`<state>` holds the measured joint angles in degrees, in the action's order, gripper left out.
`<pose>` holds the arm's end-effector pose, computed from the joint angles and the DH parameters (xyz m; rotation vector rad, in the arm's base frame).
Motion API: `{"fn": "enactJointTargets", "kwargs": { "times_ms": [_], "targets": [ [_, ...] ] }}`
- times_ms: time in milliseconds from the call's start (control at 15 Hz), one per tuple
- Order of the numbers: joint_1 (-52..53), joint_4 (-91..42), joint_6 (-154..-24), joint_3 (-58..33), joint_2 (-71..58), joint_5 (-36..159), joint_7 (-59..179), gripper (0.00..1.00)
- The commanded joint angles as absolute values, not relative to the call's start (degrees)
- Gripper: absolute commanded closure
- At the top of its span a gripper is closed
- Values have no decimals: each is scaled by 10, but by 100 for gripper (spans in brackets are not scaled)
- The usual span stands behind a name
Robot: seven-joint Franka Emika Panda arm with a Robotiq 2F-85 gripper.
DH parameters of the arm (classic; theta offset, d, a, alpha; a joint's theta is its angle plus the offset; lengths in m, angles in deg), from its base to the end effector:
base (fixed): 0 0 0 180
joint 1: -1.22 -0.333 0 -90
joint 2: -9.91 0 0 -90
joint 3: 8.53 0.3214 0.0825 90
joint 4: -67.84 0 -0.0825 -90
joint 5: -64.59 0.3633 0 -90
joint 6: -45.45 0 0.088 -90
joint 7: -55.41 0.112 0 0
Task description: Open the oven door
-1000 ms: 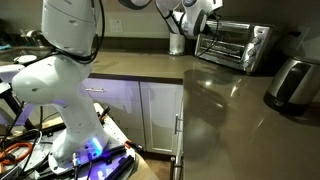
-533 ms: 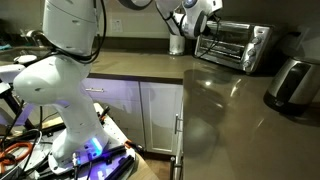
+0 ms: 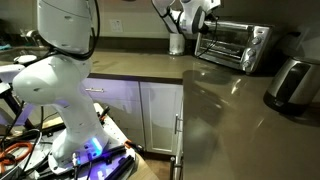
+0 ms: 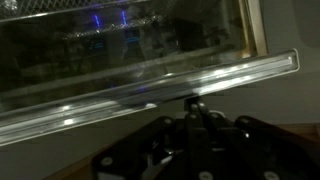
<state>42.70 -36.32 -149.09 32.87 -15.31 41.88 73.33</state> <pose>0.6615 -0.0430 0.5203 -2.3529 0.1322 -1.6894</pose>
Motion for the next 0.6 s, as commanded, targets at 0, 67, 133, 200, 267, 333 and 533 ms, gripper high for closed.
{"fn": "enactJointTargets", "kwargs": {
  "times_ms": [0, 67, 133, 200, 267, 333, 533],
  "targets": [
    [445, -434, -1482, 330, -92, 433, 759, 100],
    [447, -446, -1484, 331, -82, 434, 764, 100],
    [448, -460, -1489, 328, -71, 435, 769, 100],
    [447, -474, -1493, 324, -59, 438, 775, 100],
    [445, -488, -1498, 319, -47, 441, 781, 100],
    [445, -501, -1502, 317, -36, 442, 788, 100],
    [440, -542, -1511, 307, 0, 453, 804, 100]
  ]
}}
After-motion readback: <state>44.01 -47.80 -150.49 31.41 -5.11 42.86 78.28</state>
